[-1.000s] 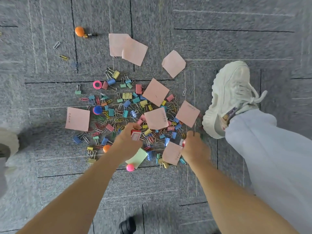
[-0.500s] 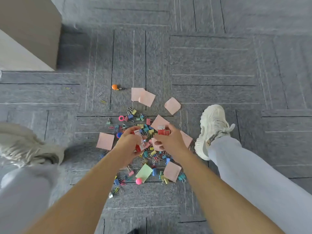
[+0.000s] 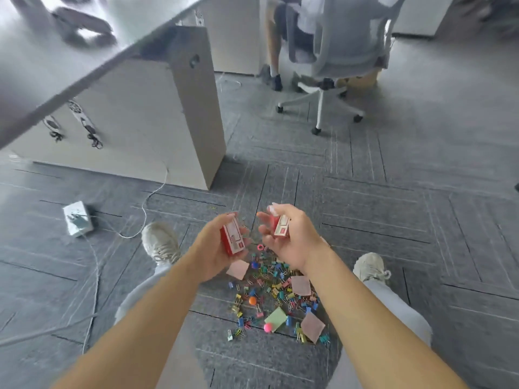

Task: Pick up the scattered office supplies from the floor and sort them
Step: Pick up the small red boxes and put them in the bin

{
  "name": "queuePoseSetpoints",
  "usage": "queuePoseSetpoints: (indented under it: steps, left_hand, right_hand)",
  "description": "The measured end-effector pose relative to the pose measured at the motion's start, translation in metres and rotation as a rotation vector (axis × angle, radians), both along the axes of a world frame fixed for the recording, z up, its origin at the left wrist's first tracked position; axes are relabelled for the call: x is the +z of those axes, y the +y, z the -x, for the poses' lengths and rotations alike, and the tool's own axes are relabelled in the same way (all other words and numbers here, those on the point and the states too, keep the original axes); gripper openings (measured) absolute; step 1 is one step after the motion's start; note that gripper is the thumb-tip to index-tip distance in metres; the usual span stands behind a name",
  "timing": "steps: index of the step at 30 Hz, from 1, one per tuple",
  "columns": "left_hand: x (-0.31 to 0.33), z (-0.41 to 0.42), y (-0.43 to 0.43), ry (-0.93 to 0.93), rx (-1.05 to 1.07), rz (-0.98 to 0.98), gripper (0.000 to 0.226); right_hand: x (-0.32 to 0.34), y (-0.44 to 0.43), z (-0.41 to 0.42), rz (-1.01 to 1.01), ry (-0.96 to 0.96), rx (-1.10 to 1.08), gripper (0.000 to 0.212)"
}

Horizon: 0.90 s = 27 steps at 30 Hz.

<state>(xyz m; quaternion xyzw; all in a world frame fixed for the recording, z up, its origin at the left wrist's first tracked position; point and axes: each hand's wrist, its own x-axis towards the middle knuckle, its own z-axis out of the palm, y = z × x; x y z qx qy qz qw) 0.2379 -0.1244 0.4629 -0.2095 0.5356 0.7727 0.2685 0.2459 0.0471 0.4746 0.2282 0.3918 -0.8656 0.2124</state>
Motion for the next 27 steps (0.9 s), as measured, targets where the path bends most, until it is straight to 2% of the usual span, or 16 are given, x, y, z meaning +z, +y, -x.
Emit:
queuePoseSetpoints:
  steps: [2,4,6,9,15,17,19,20,23,25,27]
  left_hand:
    - [0.014,-0.017,-0.016,0.051,0.030,0.030,0.019]
    - [0.025,-0.032,-0.032,0.134,0.039,0.062,0.018]
    - [0.036,-0.044,-0.043,0.221,0.019,0.078,0.021]
    - [0.051,-0.057,-0.056,0.341,-0.052,0.125,0.028]
    - [0.060,-0.069,-0.076,0.433,-0.065,0.166,0.045]
    - [0.059,-0.070,-0.082,0.454,-0.082,0.194,0.047]
    - [0.059,-0.072,-0.085,0.439,-0.093,0.201,0.043]
    - [0.058,-0.072,-0.086,0.424,-0.083,0.190,0.042]
    - [0.056,-0.071,-0.090,0.371,-0.051,0.131,0.034]
    - [0.057,-0.070,-0.094,0.325,-0.029,0.032,0.027]
    - [0.059,-0.068,-0.100,0.278,0.017,-0.087,0.025]
  right_hand:
    - [0.018,-0.017,-0.011,0.015,0.035,0.010,0.025]
    - [0.036,-0.033,-0.019,-0.071,0.055,0.007,0.037]
    - [0.051,-0.049,-0.023,-0.262,0.072,0.015,0.047]
    - [0.066,-0.078,-0.025,-0.519,0.100,0.028,0.051]
    - [0.062,-0.121,-0.028,-0.595,0.159,0.082,0.049]
    - [0.059,-0.130,-0.030,-0.672,0.134,0.115,0.066]
    - [0.058,-0.136,-0.030,-0.626,0.103,0.119,0.087]
    - [0.060,-0.138,-0.032,-0.574,0.086,0.126,0.089]
    - [0.064,-0.138,-0.033,-0.419,0.109,0.174,0.077]
    - [0.065,-0.135,-0.030,-0.457,0.147,0.196,0.075]
    - [0.070,-0.128,-0.030,-0.613,0.221,0.183,0.067]
